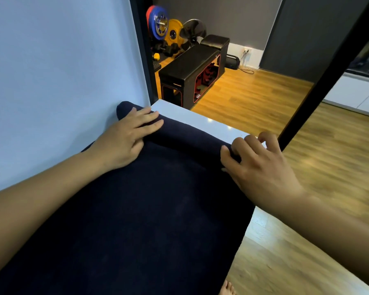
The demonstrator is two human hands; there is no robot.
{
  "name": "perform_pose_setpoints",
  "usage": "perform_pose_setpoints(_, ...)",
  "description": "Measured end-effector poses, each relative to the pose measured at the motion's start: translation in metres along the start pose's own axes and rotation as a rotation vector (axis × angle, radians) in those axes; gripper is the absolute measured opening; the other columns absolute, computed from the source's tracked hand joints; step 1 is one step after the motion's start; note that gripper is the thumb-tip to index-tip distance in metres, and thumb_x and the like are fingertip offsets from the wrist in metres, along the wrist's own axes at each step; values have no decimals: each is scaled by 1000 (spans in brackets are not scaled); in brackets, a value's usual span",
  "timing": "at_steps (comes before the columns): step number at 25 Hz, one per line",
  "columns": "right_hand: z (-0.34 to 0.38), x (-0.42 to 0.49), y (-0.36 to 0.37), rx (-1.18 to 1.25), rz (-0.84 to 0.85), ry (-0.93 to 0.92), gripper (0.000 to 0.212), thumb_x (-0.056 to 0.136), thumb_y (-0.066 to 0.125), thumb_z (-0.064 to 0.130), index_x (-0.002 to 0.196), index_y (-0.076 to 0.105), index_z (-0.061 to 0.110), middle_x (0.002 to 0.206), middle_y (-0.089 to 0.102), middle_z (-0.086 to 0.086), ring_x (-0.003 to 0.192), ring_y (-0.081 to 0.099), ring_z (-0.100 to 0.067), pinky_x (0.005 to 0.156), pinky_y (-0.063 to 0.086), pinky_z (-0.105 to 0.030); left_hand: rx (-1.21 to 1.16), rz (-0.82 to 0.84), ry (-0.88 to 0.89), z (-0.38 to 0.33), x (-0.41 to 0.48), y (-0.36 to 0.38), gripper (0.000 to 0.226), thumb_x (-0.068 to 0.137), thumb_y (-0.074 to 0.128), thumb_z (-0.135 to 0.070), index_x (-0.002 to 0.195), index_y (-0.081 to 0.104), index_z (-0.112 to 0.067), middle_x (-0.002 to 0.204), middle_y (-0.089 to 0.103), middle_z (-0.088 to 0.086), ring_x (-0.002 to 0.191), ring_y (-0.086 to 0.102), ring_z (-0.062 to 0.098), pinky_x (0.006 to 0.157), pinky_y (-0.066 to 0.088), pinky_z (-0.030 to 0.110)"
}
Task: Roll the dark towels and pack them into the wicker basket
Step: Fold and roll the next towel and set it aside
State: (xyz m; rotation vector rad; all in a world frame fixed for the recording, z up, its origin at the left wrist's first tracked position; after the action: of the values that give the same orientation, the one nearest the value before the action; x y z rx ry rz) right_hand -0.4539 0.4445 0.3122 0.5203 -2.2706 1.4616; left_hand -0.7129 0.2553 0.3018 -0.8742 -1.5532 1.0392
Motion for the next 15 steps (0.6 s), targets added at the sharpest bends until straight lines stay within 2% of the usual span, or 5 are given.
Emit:
perform_pose_setpoints(3,8,13,-21,445,169,33,35,97,51,39,74,64,15,67,52,2,61,51,-21,62,43,-33,-14,-51,-61,-1,-22,-9,39,95,48,-20,132,62,-16,136,59,1,132,49,22,115,33,36)
perform_pose_setpoints(6,-7,43,-19,712,463,367,30,83,71,47,73,52,26,60,52,9,59,49,-5,54,34,-23,4,-12,-163,-4,-1,-23,36,91,64,-25,126,60,-19,112,69,1,104,61,31,86,49,45)
perform_pose_setpoints(9,-25,53,-7,755,669,586,51,73,71,64,109,51,33,90,57,9,80,54,-7,64,43,-27,57,148,-65,-2,36,-25,57,89,68,-10,141,51,-26,115,57,4,106,49,27,92,38,41)
perform_pose_setpoints(11,-18,49,-4,723,754,502,67,78,59,71,132,44,33,112,54,6,97,55,-14,83,47,-33,17,280,-47,0,51,-20,65,91,60,-1,145,44,-35,140,40,0,130,34,25,107,25,37)
perform_pose_setpoints(15,-11,49,3,514,856,347,57,92,40,66,126,38,21,109,56,-5,99,57,-26,85,49,-41,37,467,-93,-10,70,-10,97,84,49,18,153,16,-42,161,20,-9,151,6,17,120,-11,44)
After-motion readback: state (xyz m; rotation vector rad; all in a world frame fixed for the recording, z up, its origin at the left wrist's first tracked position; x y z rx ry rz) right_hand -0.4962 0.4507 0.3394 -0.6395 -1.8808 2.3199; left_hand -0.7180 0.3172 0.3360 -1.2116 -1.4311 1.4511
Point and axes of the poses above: each hand's wrist, its own x-axis towards the middle knuckle, its own y-axis out of the palm, z = x × y, the point moved 1 cm from there along x, towards the middle knuckle
